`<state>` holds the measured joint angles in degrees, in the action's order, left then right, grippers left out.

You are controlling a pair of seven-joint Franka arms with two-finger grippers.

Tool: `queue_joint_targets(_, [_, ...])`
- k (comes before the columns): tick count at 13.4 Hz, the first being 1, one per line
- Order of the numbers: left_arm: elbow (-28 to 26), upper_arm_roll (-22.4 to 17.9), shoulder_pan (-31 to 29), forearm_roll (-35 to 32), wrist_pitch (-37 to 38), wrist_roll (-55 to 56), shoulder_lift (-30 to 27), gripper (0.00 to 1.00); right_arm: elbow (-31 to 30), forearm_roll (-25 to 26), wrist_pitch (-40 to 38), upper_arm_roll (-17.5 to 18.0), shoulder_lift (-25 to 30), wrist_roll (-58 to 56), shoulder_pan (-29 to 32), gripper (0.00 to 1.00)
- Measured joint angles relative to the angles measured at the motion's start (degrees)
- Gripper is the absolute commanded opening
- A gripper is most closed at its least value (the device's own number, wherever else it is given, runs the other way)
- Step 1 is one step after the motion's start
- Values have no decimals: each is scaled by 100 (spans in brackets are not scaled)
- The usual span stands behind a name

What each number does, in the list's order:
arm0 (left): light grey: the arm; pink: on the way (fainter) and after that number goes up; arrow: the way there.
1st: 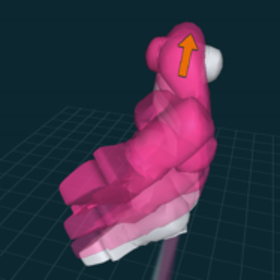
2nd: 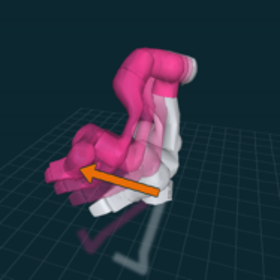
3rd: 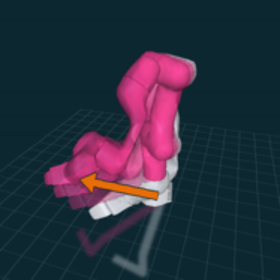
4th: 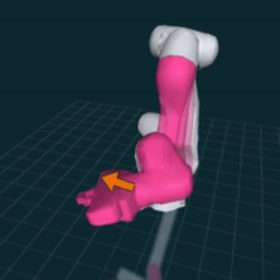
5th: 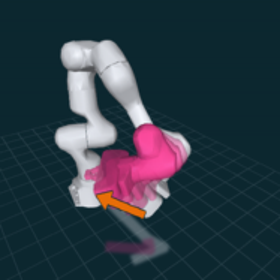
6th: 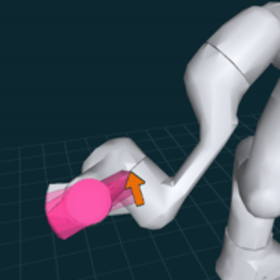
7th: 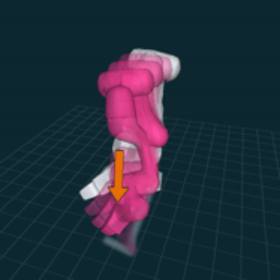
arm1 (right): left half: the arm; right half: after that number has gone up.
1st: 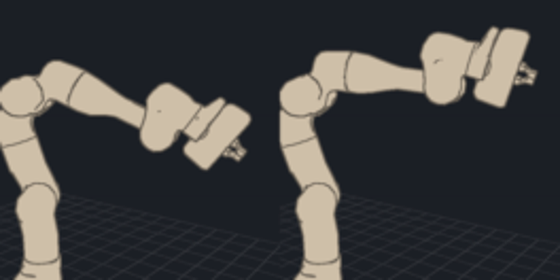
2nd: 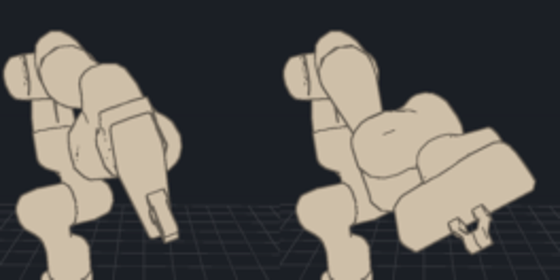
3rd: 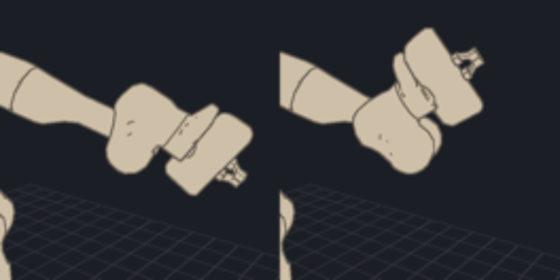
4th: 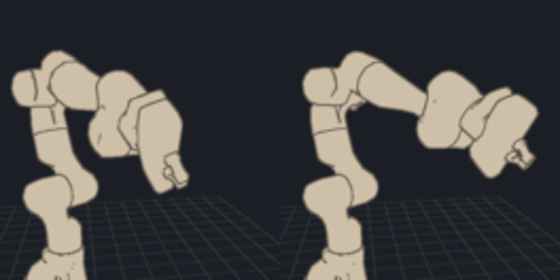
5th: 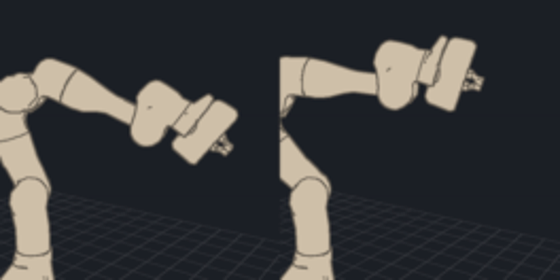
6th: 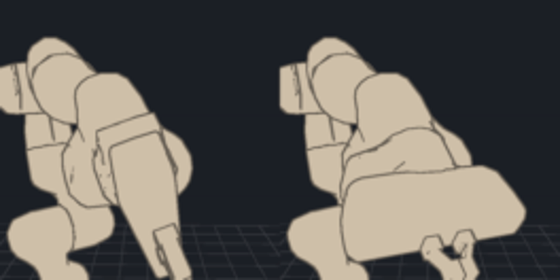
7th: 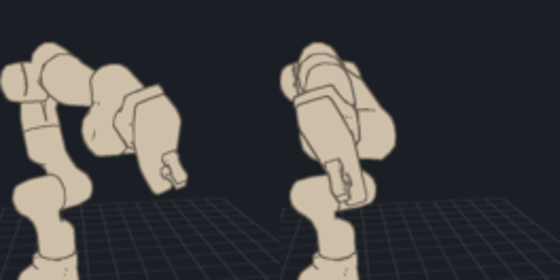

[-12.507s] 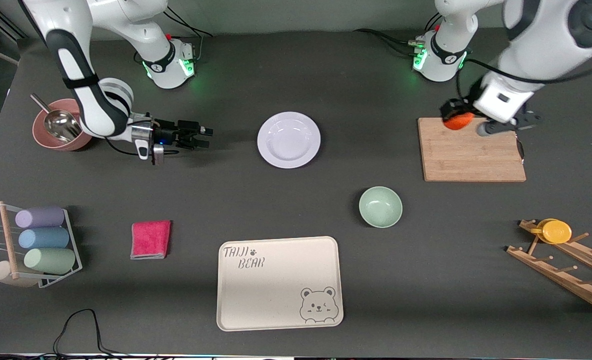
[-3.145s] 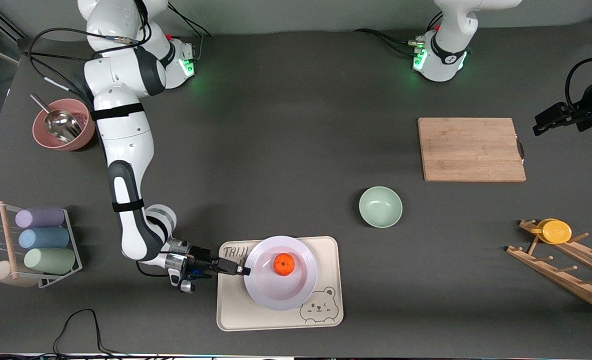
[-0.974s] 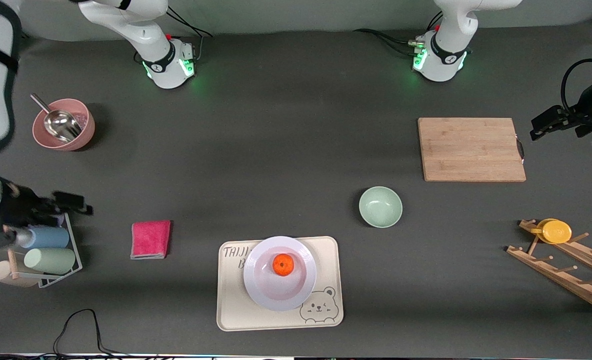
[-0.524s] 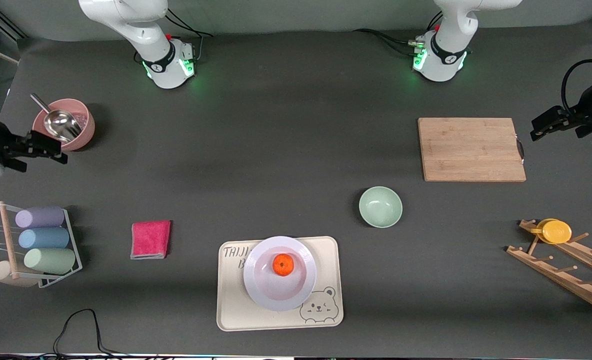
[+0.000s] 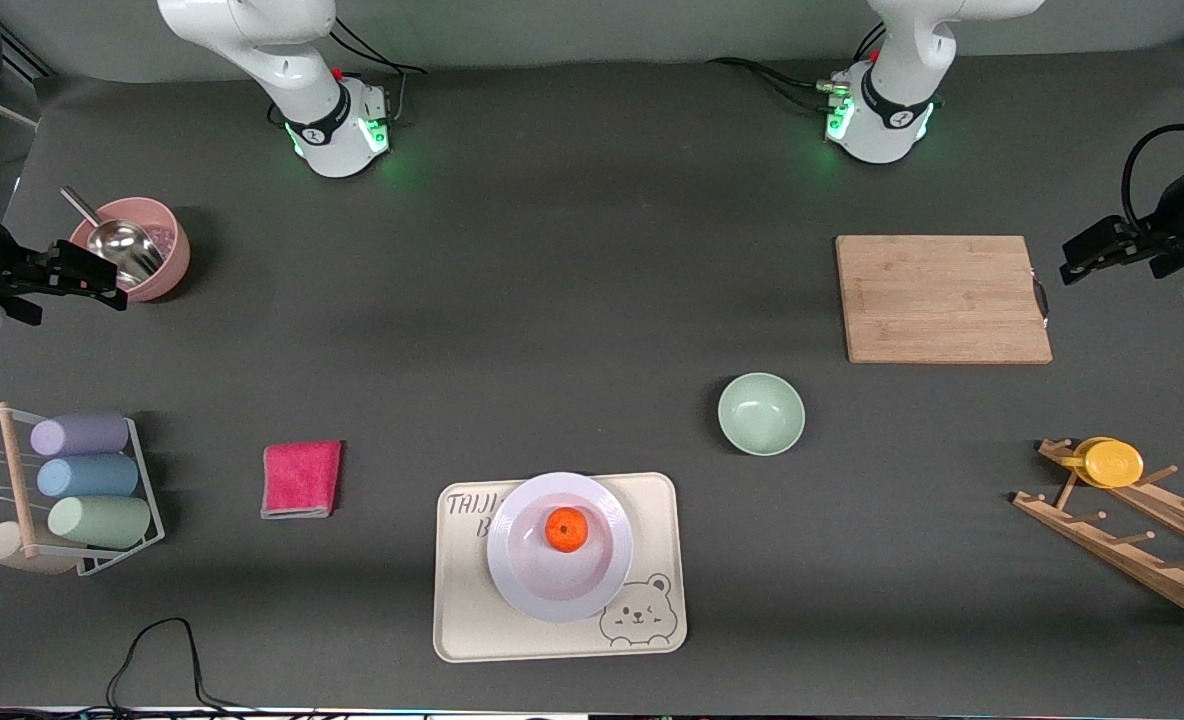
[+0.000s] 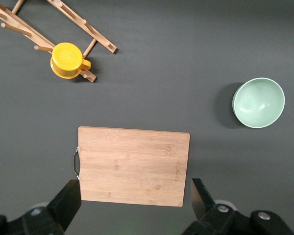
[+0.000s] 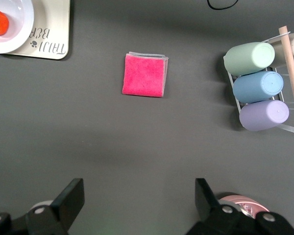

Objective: Place orange and plate with both arms

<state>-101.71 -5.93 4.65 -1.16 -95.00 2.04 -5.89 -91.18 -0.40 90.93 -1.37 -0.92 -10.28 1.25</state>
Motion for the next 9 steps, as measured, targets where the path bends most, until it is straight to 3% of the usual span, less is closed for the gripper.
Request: queue_joint_targets(9, [26,5,-1,3,0,0,0,100,2,35,7,1,-19,167,37,100])
